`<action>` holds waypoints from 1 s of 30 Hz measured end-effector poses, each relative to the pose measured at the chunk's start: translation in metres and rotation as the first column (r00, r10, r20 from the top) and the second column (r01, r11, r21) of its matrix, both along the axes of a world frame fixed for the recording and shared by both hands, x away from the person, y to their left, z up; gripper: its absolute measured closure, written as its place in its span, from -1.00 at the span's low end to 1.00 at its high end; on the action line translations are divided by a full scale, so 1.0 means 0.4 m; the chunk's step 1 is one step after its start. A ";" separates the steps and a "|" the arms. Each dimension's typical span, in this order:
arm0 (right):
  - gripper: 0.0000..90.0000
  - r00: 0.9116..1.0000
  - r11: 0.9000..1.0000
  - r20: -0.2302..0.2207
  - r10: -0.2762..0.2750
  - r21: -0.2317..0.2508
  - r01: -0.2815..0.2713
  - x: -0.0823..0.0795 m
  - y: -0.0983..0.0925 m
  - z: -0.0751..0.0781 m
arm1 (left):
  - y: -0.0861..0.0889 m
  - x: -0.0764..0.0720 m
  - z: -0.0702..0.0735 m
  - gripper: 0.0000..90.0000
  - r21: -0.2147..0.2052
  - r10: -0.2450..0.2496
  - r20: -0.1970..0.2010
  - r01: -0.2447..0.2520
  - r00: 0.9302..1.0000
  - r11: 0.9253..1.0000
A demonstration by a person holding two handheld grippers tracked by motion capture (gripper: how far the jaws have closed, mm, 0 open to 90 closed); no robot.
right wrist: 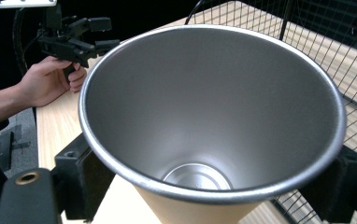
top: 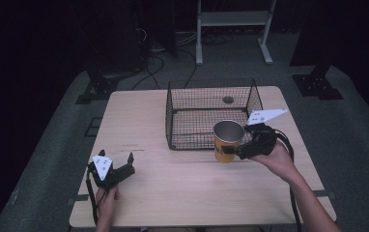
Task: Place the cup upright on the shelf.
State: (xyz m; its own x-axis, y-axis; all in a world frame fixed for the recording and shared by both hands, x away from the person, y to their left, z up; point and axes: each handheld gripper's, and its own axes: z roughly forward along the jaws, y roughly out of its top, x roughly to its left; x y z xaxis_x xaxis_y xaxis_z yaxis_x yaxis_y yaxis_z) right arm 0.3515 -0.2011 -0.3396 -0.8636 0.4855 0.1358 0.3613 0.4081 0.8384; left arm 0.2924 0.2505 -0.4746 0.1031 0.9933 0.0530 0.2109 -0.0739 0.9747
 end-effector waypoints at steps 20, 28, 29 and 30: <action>-0.67 1.000 0.999 0.017 0.005 -0.052 -0.004 0.131 0.060 0.105 | 0.001 0.000 0.000 -0.98 -0.001 0.000 0.000 0.000 1.000 1.000; -0.67 1.000 0.998 0.004 -0.016 -0.056 0.017 0.193 0.086 0.121 | 0.001 0.000 0.000 -0.98 -0.002 -0.002 0.000 0.002 1.000 1.000; -0.67 1.000 0.998 0.001 -0.017 -0.059 0.017 0.202 0.091 0.119 | 0.001 0.000 0.000 -0.98 -0.001 -0.001 0.000 0.001 1.000 1.000; -0.67 1.000 0.998 -0.007 -0.019 -0.063 0.018 0.213 0.097 0.116 | 0.001 0.000 0.000 -0.98 -0.002 -0.001 0.000 0.001 1.000 1.000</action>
State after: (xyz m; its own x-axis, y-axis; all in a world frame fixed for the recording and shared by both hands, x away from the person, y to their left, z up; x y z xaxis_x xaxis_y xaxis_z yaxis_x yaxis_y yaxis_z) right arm 0.4367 -0.1621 -0.2932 -0.8533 0.5094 0.1108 0.3756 0.4533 0.8083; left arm 0.2925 0.2511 -0.4745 0.1040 0.9933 0.0512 0.2106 -0.0723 0.9749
